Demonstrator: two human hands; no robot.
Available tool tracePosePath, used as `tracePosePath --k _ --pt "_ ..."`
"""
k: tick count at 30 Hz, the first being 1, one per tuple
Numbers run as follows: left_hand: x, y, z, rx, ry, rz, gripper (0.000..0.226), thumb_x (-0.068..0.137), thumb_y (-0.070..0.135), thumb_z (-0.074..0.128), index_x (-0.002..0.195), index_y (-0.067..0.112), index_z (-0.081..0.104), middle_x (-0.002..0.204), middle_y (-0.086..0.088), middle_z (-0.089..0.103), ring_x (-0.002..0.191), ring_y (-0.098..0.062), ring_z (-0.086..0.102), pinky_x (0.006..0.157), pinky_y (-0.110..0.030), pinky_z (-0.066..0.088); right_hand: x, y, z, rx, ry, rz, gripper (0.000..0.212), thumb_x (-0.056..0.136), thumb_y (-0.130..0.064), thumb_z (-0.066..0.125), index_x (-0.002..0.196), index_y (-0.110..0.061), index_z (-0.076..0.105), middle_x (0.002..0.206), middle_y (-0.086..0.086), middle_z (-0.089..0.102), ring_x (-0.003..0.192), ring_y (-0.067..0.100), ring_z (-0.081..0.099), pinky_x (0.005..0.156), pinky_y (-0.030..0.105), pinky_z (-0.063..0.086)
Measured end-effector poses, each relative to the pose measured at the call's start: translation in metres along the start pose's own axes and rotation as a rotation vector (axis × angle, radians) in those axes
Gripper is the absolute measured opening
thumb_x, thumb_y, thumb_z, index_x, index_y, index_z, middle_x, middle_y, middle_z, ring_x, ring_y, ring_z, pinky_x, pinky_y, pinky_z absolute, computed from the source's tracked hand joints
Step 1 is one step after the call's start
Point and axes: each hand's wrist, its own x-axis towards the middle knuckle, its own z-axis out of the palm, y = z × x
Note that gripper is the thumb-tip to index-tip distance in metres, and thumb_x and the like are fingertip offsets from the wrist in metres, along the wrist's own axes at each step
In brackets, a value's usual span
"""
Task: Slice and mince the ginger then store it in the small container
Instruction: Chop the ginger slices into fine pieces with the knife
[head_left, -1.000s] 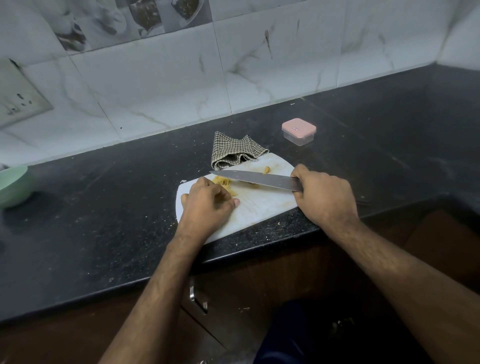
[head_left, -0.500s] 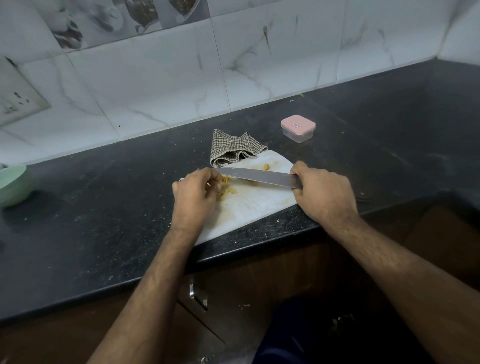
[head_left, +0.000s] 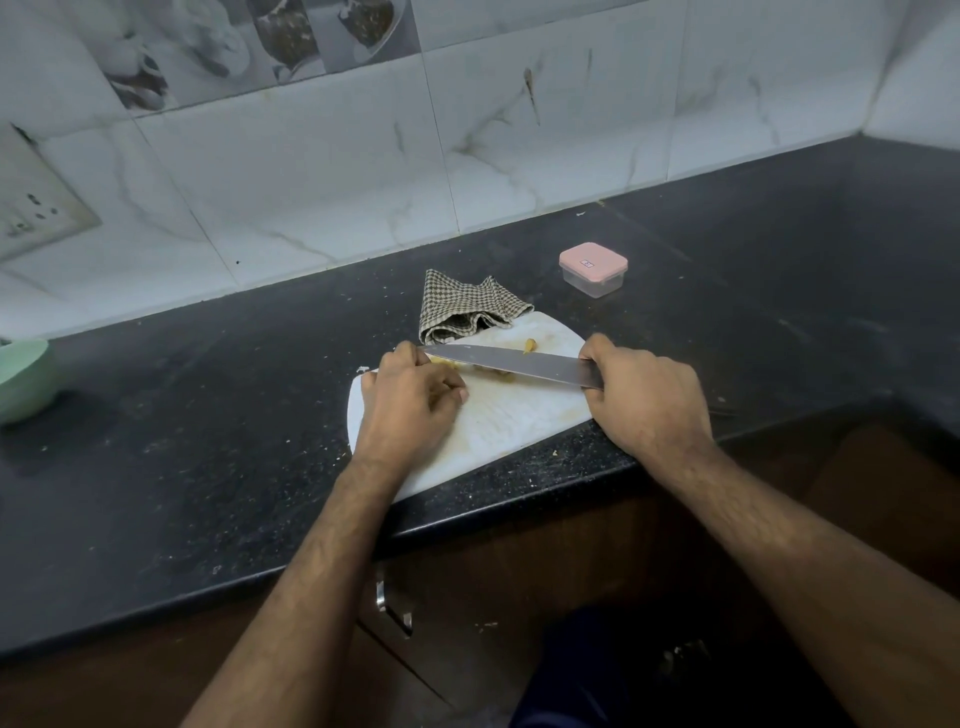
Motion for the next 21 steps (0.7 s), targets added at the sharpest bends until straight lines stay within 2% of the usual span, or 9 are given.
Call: tracePosePath --k 8,13,17,21 --pt "-0.004 -0.002 -0.003 -0.079 0.083 0.044 0.009 0.093 0.034 0.071 0.093 0.025 0.074 0.092 0.008 0.050 0.097 -0.012 0.046 0.083 -0.035 0.025 0.000 0.000 0.000 -0.009 -0.006 0.009 0.013 0.096 -0.028 0.055 0.106 -0.027 0.046 0.077 -0.007 0.062 0.063 0.019 0.060 0.060 0.033 0.050" --pt "-0.002 0.003 0.002 -0.040 0.066 0.093 0.007 0.095 0.031 0.068 0.095 0.025 0.072 0.088 0.011 0.056 0.090 -0.015 0.053 0.084 -0.038 0.033 -0.002 -0.004 0.004 -0.109 0.057 0.065 0.016 0.096 -0.018 0.053 0.107 -0.023 0.043 0.073 -0.004 0.061 0.057 0.026 0.063 0.051 0.031 0.044" --pt "0.007 0.017 0.013 0.008 -0.018 0.113 0.021 0.096 0.033 0.065 0.115 0.027 0.072 0.102 0.012 0.059 0.107 -0.017 0.054 0.084 -0.035 0.029 0.000 -0.005 0.005 -0.152 0.049 0.117 0.022 0.096 -0.015 0.050 0.116 -0.021 0.043 0.079 -0.002 0.062 0.061 0.028 0.067 0.050 0.032 0.042" --pt "0.020 0.038 0.024 0.053 -0.088 0.087 0.037 0.098 0.039 0.061 0.132 0.026 0.065 0.123 0.006 0.061 0.119 -0.020 0.051 0.098 -0.043 0.033 0.003 -0.008 0.005 -0.154 0.030 0.116 0.027 0.098 -0.025 0.055 0.121 -0.019 0.043 0.084 0.000 0.063 0.067 0.027 0.069 0.049 0.031 0.039"
